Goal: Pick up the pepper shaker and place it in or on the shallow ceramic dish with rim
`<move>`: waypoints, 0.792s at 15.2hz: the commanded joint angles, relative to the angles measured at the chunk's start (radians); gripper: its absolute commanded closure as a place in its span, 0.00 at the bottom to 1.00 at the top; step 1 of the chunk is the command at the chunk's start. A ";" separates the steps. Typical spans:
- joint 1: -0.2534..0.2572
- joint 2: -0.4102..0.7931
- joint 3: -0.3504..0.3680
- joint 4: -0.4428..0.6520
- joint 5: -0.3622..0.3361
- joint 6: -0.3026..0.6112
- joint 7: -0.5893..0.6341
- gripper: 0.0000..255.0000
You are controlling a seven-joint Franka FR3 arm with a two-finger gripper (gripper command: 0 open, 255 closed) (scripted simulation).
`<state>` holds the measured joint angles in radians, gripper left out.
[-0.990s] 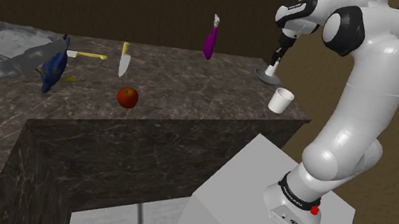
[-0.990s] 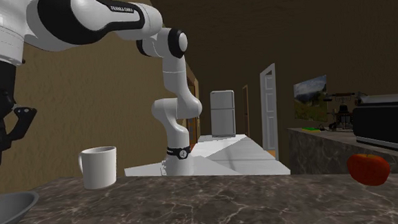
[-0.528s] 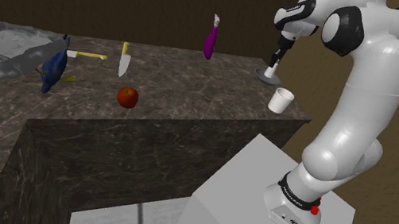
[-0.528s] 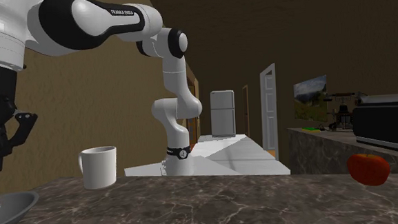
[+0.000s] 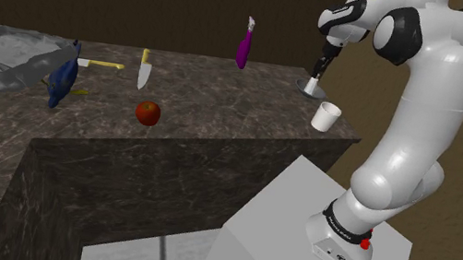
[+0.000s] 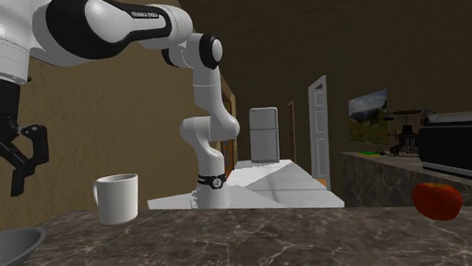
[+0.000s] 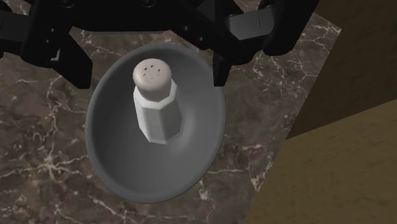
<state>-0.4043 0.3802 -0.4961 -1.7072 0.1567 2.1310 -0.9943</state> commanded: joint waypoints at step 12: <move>0.013 -0.053 -0.012 0.058 -0.031 -0.105 0.019 0.00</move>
